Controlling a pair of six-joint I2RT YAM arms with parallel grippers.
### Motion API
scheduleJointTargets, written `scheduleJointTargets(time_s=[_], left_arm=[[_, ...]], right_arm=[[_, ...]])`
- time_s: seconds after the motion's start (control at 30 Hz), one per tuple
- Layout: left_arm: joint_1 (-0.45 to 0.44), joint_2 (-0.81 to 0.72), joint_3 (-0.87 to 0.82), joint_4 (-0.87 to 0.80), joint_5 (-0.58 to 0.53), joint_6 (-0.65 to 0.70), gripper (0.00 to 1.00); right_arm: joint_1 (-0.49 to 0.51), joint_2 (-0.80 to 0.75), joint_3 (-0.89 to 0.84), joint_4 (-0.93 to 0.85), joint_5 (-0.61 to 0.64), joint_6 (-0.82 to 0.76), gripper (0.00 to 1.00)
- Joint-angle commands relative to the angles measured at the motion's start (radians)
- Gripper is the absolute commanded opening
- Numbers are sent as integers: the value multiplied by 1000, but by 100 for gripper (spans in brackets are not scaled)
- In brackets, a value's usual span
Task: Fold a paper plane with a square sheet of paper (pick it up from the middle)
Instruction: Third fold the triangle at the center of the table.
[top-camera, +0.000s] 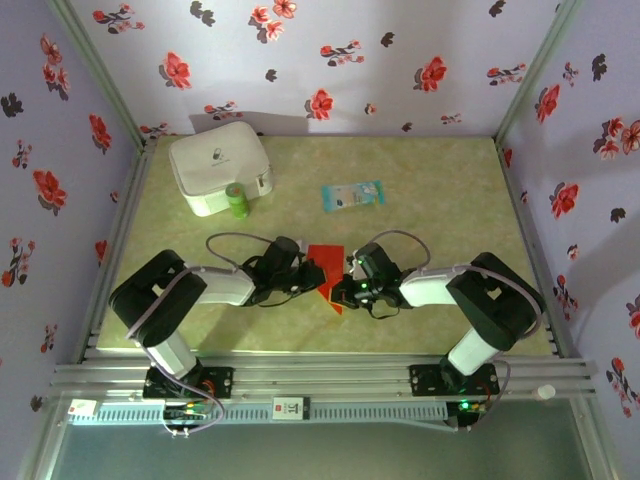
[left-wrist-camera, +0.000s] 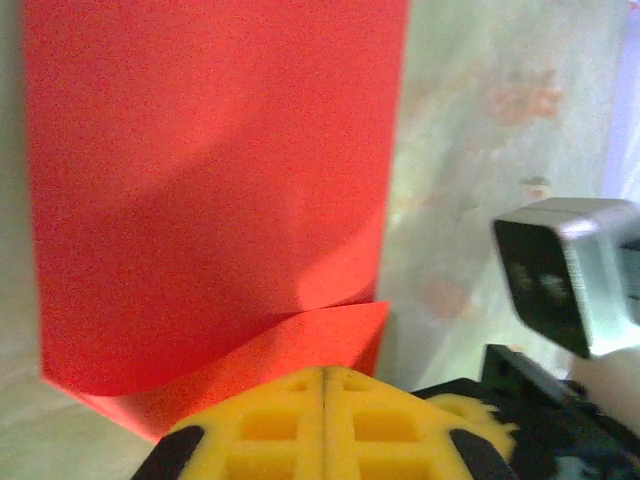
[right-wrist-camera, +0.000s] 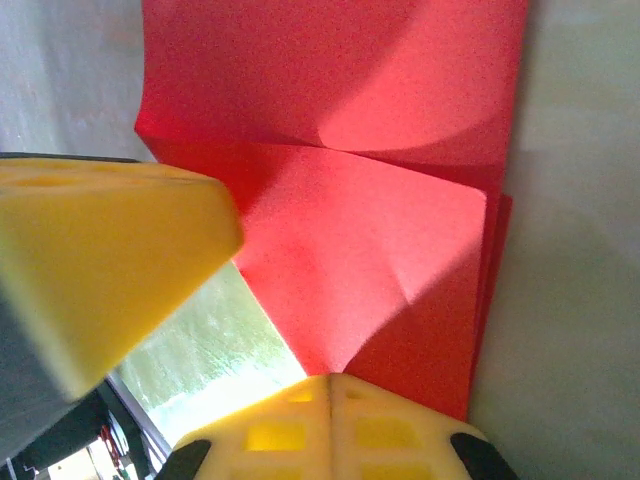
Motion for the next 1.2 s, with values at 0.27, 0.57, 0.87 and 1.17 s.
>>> scheduleJointTargets(time_s=[0.27, 0.57, 0.87, 1.17], left_arm=[[-74, 12, 48, -159, -69, -10, 0], [5, 69, 13, -146, -103, 30, 0], [129, 80, 0, -149, -60, 113, 0], [208, 50, 8, -190, -31, 154, 0]], right_arm=[[-2, 8, -29, -98, 63, 7, 0], [-1, 4, -21, -146, 76, -27, 0], [-1, 12, -22, -147, 80, -35, 0], [-1, 18, -19, -149, 81, -42, 0]])
